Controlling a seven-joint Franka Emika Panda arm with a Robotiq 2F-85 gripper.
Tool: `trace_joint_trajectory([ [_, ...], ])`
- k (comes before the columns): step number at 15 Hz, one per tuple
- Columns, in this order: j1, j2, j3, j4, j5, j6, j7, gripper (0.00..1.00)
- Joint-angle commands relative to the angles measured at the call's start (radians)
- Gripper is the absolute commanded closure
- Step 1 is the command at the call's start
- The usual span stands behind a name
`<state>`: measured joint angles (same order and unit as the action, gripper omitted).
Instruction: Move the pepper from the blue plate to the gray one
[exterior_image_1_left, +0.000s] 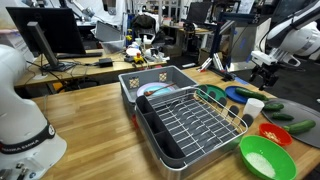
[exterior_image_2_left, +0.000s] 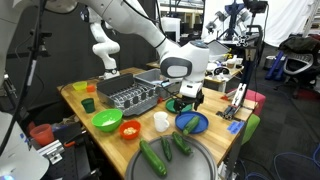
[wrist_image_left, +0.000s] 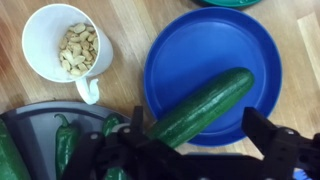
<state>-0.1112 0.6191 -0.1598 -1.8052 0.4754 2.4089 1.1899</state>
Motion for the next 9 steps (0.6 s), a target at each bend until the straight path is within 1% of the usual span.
trace_joint_trajectory([
  [1, -0.012, -0.001, 0.012, 0.002, -0.011, 0.0, 0.007, 0.0],
  [5, -0.012, -0.001, 0.012, 0.002, -0.011, 0.0, 0.007, 0.0],
  [6, 0.002, 0.004, -0.002, 0.0, -0.017, 0.019, 0.045, 0.0],
  [7, 0.003, 0.005, -0.003, 0.002, -0.014, 0.011, 0.065, 0.0],
  [9, 0.032, 0.014, -0.031, -0.004, -0.033, 0.036, 0.181, 0.0],
])
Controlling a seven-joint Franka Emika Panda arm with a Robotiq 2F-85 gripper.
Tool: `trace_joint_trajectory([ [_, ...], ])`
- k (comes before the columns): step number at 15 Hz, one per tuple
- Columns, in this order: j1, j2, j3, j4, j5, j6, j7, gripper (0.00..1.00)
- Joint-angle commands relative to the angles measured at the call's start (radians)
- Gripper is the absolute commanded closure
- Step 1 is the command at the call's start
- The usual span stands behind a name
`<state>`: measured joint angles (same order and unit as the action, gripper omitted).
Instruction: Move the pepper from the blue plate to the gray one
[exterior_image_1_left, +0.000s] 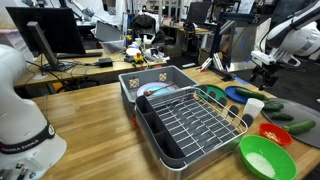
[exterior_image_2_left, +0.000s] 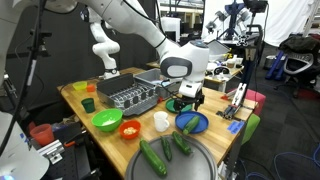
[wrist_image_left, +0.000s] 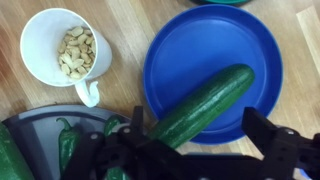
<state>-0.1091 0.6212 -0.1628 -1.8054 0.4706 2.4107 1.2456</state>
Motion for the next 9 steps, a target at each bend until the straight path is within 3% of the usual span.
trace_joint_trajectory([
  [1, 0.043, 0.016, -0.039, -0.008, -0.041, 0.05, 0.187, 0.0],
  [5, 0.067, 0.051, -0.06, 0.006, -0.078, 0.067, 0.412, 0.0],
  [9, 0.059, 0.082, -0.041, 0.01, -0.081, 0.112, 0.503, 0.0],
])
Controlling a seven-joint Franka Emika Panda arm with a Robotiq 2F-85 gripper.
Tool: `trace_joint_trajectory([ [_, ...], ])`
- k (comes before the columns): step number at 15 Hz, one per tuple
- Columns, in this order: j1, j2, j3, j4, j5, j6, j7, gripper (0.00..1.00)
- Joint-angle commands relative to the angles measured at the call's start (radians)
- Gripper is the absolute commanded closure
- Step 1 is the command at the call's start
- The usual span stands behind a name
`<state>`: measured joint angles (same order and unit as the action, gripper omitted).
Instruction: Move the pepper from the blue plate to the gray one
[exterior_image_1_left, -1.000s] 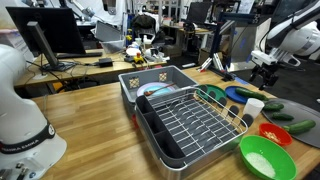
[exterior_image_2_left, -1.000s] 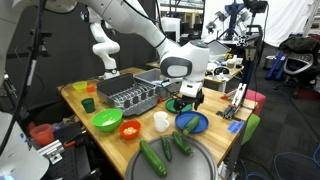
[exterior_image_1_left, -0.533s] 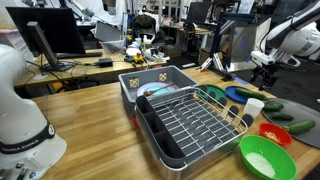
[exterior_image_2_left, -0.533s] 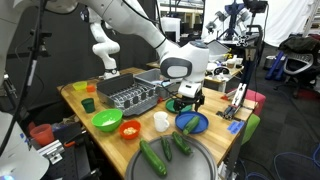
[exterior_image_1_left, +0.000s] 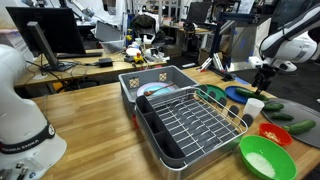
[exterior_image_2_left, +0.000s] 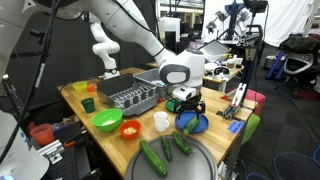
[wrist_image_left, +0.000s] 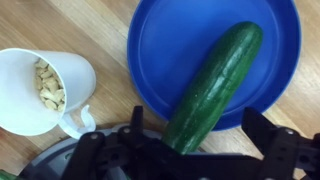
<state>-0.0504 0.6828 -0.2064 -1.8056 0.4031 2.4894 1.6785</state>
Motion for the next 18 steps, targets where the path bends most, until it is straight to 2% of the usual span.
trace_joint_trajectory([
  [1, -0.001, 0.03, 0.005, 0.015, -0.012, 0.047, 0.084, 0.0],
  [6, -0.006, 0.077, 0.012, 0.046, -0.014, 0.099, 0.142, 0.0],
  [18, -0.035, 0.164, 0.035, 0.142, -0.011, 0.109, 0.119, 0.0],
])
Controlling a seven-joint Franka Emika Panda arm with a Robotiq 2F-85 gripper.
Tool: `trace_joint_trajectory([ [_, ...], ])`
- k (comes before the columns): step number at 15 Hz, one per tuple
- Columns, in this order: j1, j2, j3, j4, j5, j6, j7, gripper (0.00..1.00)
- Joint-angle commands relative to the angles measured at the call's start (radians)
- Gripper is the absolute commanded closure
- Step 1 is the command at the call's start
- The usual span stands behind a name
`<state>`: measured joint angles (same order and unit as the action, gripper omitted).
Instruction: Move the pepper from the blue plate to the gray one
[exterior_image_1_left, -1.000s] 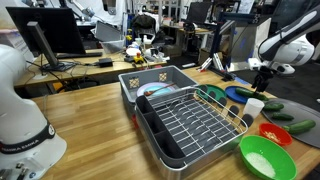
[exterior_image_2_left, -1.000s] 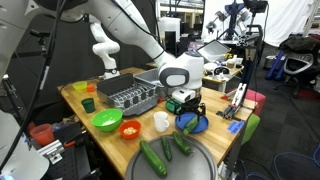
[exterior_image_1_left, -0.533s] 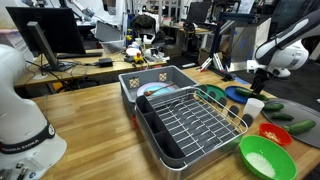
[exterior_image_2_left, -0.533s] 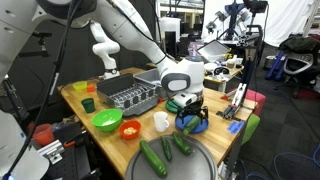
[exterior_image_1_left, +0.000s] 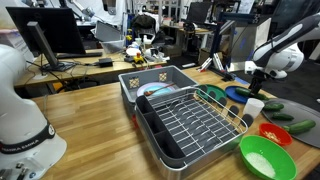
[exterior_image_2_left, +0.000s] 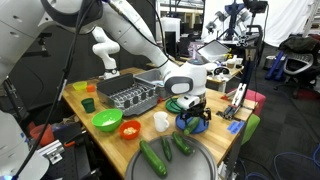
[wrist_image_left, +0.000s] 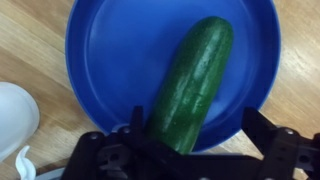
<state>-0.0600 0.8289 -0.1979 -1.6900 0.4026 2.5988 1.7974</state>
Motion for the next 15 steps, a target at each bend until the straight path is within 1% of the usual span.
trace_joint_trajectory([
  [1, -0.026, 0.02, 0.029, 0.029, -0.011, -0.001, -0.002, 0.0],
  [2, -0.025, 0.022, 0.031, 0.03, -0.011, 0.001, -0.003, 0.0],
  [3, -0.025, 0.025, 0.033, 0.032, -0.011, 0.001, -0.004, 0.09],
  [4, -0.024, 0.028, 0.034, 0.034, -0.012, 0.002, -0.005, 0.26],
  [11, -0.031, 0.016, 0.047, 0.029, -0.005, -0.01, -0.014, 0.76],
  [12, -0.035, 0.01, 0.053, 0.026, -0.002, -0.012, -0.021, 0.78],
  [14, -0.04, 0.0, 0.063, 0.021, 0.002, -0.012, -0.032, 0.66],
  [15, -0.042, -0.004, 0.067, 0.02, 0.004, -0.011, -0.036, 0.65],
])
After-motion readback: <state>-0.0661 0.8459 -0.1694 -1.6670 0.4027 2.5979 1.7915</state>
